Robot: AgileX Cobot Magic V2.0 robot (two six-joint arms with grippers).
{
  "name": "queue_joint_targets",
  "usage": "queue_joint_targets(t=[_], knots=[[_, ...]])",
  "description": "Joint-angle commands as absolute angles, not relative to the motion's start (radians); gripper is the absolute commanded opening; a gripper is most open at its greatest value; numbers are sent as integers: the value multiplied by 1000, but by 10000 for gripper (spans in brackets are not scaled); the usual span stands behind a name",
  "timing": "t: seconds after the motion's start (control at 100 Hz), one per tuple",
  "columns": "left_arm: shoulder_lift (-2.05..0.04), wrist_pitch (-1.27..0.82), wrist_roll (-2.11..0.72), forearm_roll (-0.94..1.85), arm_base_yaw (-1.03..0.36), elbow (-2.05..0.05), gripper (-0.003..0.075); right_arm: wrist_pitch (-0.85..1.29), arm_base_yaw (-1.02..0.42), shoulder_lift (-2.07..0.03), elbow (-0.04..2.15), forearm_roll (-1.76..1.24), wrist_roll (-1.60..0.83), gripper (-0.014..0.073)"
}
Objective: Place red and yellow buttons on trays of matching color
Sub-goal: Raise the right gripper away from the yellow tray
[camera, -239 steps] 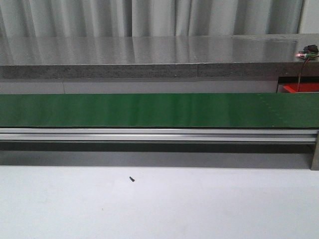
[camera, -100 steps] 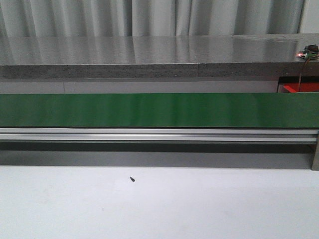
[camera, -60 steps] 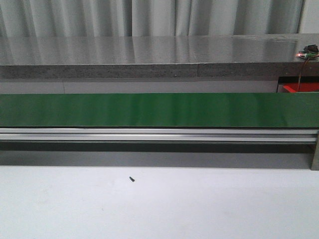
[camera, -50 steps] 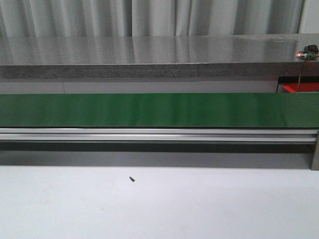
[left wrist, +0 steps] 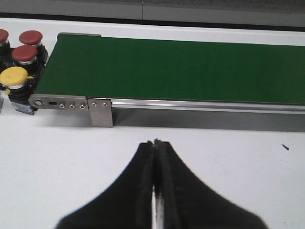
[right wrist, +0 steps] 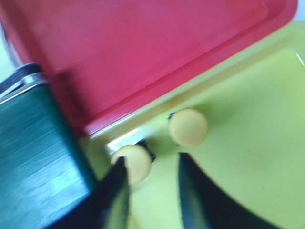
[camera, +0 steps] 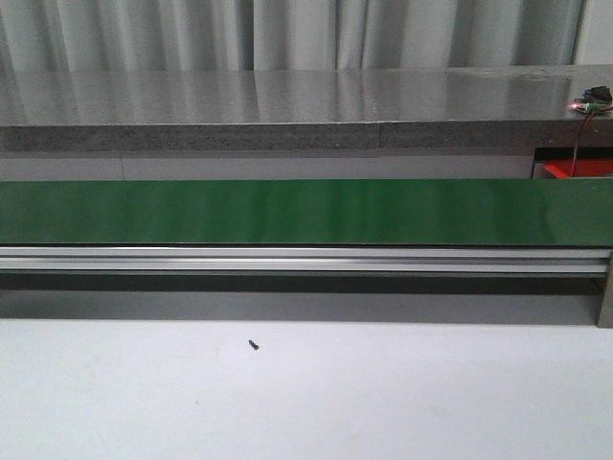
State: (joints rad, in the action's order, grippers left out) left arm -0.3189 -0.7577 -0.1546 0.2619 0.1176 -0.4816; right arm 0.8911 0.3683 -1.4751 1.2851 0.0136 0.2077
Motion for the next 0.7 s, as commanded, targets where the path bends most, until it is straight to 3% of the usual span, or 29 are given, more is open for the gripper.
queue_joint_targets(t=[0.0,0.05,0.46,0.69], knots=[[-328,-689,-151,280,112,-507,-20,879,325,-1396,1307,28,185,13],[-328,-689,-151,280,112,-507,-20,880,301,-1381,1307,28,176,-73],[-328,-689,-151,280,112,-507,-20,915,92,-1294,1233,28,107,-67],[-328,-689,-151,280,112,-507,-20,805,5,-1157,1099,28,105,-67]])
